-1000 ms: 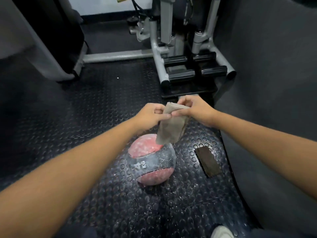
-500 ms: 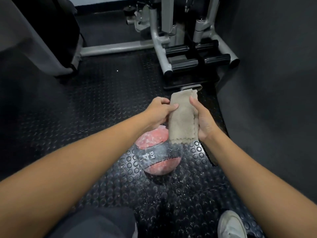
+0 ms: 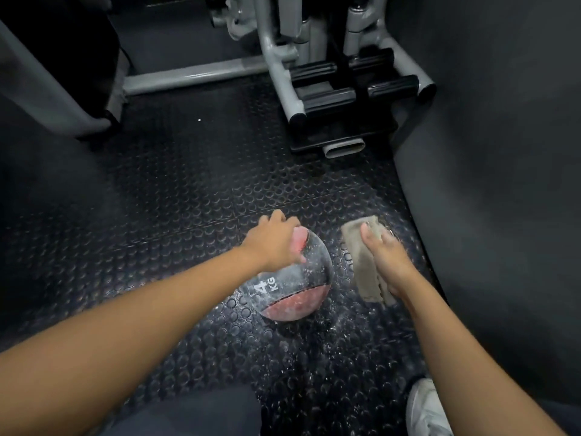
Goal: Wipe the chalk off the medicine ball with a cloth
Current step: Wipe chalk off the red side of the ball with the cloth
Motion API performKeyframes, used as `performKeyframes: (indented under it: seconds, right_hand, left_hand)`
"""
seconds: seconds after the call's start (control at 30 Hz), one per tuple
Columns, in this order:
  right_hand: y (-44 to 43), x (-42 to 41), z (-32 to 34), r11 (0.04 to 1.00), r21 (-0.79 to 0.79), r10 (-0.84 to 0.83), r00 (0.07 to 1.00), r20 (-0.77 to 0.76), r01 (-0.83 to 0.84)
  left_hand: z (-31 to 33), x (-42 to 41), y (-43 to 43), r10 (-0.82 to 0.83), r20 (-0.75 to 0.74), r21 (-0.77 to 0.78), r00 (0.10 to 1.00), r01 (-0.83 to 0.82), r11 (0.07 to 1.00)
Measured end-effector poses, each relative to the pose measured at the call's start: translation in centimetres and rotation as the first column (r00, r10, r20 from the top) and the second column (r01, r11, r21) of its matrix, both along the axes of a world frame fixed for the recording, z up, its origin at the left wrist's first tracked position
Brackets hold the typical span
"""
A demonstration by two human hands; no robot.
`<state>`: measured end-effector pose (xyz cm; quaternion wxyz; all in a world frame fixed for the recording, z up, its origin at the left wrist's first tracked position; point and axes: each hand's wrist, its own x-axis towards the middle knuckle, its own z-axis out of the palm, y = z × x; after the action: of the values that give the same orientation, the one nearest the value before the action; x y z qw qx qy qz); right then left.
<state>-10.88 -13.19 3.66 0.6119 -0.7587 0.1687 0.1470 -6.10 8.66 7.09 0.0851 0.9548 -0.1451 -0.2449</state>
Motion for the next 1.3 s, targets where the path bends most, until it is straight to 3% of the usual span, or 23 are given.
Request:
performKeyframes:
  seconds: [0.1, 0.2, 0.33, 0.57, 0.83, 1.1, 1.3]
  right_hand:
    - [-0.9, -0.8, -2.1, 0.996, -0.091, 0.02, 0.992, 0.124, -0.008]
    - [-0.7, -0.7, -3.8, 0.995, -0.084, -0.037, 0.979, 0.2, 0.055]
    - [-0.2, -0.1, -6.1, 0.995, -0.086, -0.031, 0.986, 0.167, 0.046]
    - [3.2, 0.6, -8.5, 0.973, -0.227, 0.042, 0.93, 0.364, 0.045]
    - [4.9, 3.2, -8.6, 0.908, -0.419, 0.187, 0.893, 0.409, 0.002]
    - [4.4, 2.4, -9.4, 0.89, -0.452, 0.136, 0.91, 0.392, 0.062]
    - [5.5, 2.3, -8.6, 0.864, -0.503, 0.249, 0.879, 0.406, -0.012]
  left_hand:
    - [-2.1, -0.9, -1.5, -0.004, -0.043, 0.15, 0.999, 0.011, 0.989]
    - [-3.5, -1.3, -1.9, -0.013, -0.032, 0.177, 0.999, 0.019, 0.984]
    - [-4.8, -1.1, -1.3, -0.06, 0.025, 0.209, 0.998, 0.053, 0.976]
    - [-5.3, -1.1, -0.9, -0.039, 0.042, 0.189, 0.998, 0.03, 0.981]
    - [-5.1, -1.5, -1.0, -0.053, 0.061, 0.181, 0.997, 0.041, 0.983]
    - [-5.6, -1.2, -0.9, -0.065, 0.049, 0.167, 0.997, 0.056, 0.984]
    - [-5.1, -0.7, -0.4, -0.001, 0.015, 0.139, 1.0, -0.002, 0.99]
